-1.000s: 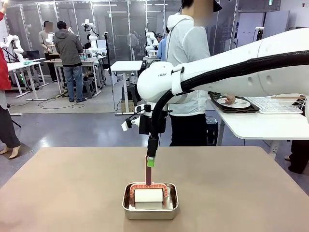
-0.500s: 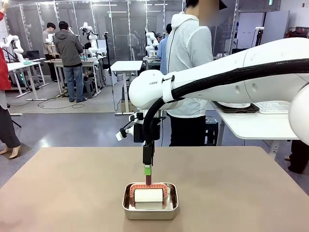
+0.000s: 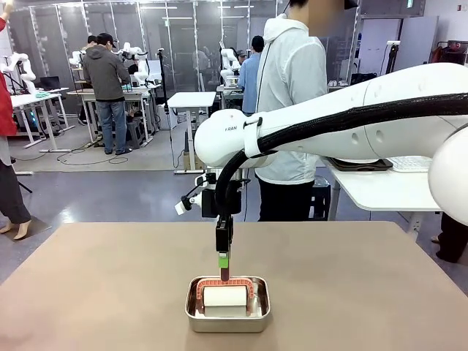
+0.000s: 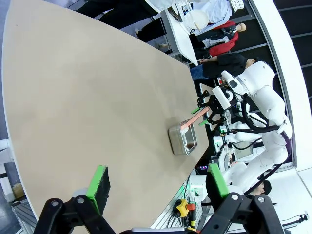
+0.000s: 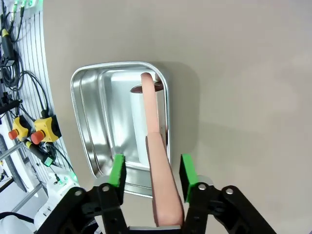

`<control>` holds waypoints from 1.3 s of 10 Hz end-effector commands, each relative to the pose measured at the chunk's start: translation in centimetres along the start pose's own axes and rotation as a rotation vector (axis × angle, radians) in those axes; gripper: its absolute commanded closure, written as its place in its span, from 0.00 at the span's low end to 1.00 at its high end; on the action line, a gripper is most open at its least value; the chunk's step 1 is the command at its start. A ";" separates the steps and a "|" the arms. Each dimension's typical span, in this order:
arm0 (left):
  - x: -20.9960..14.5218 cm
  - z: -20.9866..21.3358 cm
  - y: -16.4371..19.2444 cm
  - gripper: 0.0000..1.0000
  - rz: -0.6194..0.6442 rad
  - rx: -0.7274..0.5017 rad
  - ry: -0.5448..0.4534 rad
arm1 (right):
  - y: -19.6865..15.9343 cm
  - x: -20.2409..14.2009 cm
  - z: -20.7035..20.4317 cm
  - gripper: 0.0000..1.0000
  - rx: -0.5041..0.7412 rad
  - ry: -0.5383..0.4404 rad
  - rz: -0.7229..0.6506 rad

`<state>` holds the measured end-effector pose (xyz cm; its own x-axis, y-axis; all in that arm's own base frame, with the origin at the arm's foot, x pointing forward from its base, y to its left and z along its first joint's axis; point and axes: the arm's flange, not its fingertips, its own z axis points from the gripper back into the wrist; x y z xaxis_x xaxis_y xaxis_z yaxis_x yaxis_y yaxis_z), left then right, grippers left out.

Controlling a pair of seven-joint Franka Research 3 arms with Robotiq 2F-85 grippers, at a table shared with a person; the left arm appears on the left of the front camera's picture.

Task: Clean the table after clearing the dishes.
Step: When the right (or left) Handle tray is removed, use the right hand (or left hand) to clean the right (or left) side of the table with the Lint Roller.

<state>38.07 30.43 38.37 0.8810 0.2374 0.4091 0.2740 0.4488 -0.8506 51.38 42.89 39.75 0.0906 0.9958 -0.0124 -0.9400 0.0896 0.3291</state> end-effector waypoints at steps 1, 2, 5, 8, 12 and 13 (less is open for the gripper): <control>-0.1 0.3 -0.2 0.00 -0.014 0.003 -0.001 | 0.3 0.3 0.0 1.00 0.009 -0.010 -0.019; -0.1 0.3 -0.2 0.00 -0.014 0.003 -0.001 | 0.2 0.3 0.0 0.96 0.020 -0.003 -0.020; -0.1 0.3 -0.2 0.00 -0.014 0.003 -0.001 | 0.9 0.1 0.6 1.00 0.008 -0.012 -0.038; -0.1 0.3 -0.2 0.00 -0.014 0.003 -0.001 | 4.3 -0.6 4.0 1.00 -0.034 -0.017 -0.052; -0.1 0.3 -0.2 0.00 -0.014 0.003 -0.001 | 8.5 -6.1 10.5 0.96 -0.033 -0.171 -0.329; -0.1 0.3 -0.2 0.00 -0.014 0.003 -0.001 | 8.1 -9.6 9.9 0.96 -0.029 -0.261 -0.450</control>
<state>38.07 30.43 38.38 0.8810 0.2375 0.4093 0.2741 0.4489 -0.8505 47.80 37.73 54.31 0.4194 0.9069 0.0410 -0.8707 0.3890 0.3010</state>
